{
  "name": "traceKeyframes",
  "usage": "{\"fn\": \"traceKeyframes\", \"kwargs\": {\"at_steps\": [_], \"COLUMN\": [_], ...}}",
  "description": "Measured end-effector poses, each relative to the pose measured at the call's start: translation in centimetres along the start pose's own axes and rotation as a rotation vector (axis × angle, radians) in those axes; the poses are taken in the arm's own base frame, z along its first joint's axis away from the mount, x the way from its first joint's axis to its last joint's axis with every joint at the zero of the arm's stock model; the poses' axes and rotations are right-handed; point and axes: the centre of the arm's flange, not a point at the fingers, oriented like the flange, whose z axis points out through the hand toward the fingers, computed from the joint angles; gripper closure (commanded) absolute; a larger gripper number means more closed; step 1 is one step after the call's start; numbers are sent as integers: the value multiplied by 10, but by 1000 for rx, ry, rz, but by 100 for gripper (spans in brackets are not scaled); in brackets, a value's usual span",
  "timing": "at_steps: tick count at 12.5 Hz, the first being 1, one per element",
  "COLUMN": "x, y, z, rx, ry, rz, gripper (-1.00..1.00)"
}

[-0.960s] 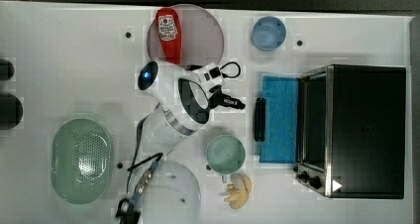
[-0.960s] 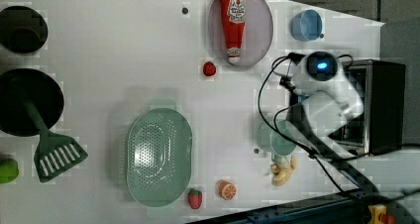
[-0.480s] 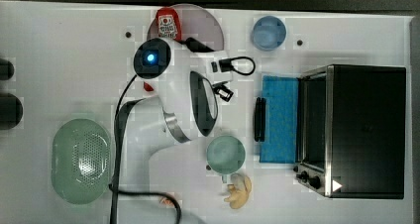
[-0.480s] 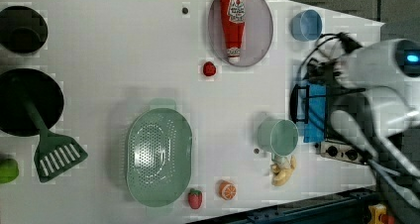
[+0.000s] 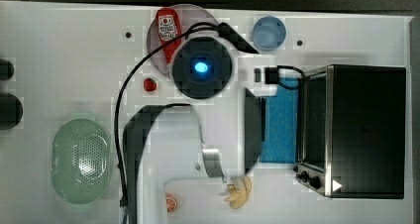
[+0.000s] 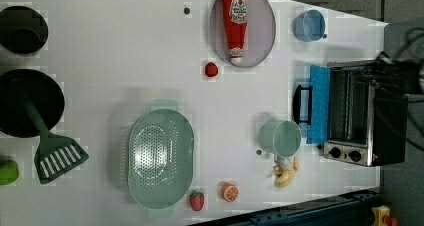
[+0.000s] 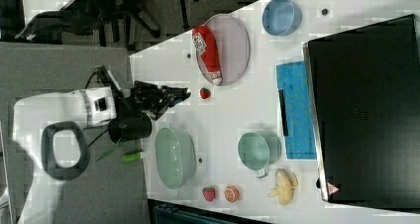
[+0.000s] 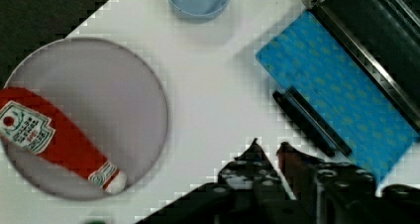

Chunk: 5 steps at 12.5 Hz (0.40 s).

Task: Flap open oven.

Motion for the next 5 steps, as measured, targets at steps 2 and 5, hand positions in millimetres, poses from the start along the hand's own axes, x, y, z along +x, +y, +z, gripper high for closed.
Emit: {"fn": "traceKeyframes", "kwargs": {"at_steps": [2, 5], "x": [-1, -2], "y": [23, 40], "z": [-22, -45], "rx": [42, 86], "ry": [-89, -143], "rz": [63, 99], "gripper": [65, 65]}}
